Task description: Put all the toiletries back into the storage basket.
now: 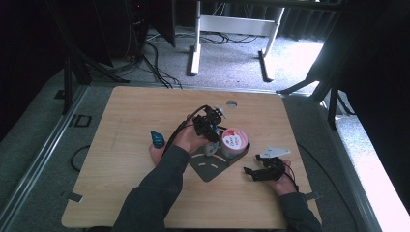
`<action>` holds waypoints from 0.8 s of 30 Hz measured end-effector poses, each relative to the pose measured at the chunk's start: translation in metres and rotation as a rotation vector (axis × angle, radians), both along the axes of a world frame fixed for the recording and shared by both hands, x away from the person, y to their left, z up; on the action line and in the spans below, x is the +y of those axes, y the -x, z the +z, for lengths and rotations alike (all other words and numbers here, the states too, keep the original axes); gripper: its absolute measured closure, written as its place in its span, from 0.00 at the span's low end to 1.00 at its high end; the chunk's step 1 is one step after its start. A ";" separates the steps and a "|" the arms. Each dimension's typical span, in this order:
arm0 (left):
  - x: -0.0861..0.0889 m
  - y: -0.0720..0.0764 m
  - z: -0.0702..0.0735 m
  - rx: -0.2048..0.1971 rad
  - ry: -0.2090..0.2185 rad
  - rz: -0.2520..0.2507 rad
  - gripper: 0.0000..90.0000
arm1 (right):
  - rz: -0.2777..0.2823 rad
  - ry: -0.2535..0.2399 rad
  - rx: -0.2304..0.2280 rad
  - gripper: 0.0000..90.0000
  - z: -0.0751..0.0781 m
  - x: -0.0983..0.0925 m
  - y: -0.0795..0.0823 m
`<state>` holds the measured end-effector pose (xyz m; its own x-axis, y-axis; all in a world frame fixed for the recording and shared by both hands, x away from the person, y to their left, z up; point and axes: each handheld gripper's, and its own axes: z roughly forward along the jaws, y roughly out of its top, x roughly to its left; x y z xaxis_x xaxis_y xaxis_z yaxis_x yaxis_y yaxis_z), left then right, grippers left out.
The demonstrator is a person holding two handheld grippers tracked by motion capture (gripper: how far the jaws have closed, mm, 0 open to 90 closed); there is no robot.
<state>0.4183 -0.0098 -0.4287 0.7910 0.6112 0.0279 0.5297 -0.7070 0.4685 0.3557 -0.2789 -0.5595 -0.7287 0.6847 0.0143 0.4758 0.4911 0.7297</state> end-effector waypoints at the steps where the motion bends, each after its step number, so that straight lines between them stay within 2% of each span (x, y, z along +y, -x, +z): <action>1: -0.001 -0.001 0.000 0.000 -0.002 0.000 0.62 | 0.000 0.000 0.000 0.22 0.000 0.000 0.000; 3: -0.003 -0.002 0.001 -0.001 -0.014 -0.006 0.62 | 0.000 0.001 0.000 0.22 0.000 0.000 0.000; 13: -0.007 -0.015 0.009 -0.027 -0.017 -0.011 0.62 | 0.000 -0.001 0.001 0.22 0.000 0.000 0.000; 20: -0.010 -0.021 0.009 -0.050 -0.013 -0.019 0.62 | 0.000 0.000 0.002 0.22 0.000 0.000 0.000; 21: -0.011 -0.022 0.008 -0.070 -0.011 -0.022 0.62 | 0.001 0.001 0.000 0.22 0.000 0.000 0.000; 24: -0.011 -0.026 0.006 -0.077 -0.005 -0.018 0.62 | 0.002 0.004 -0.001 0.22 0.000 0.000 0.000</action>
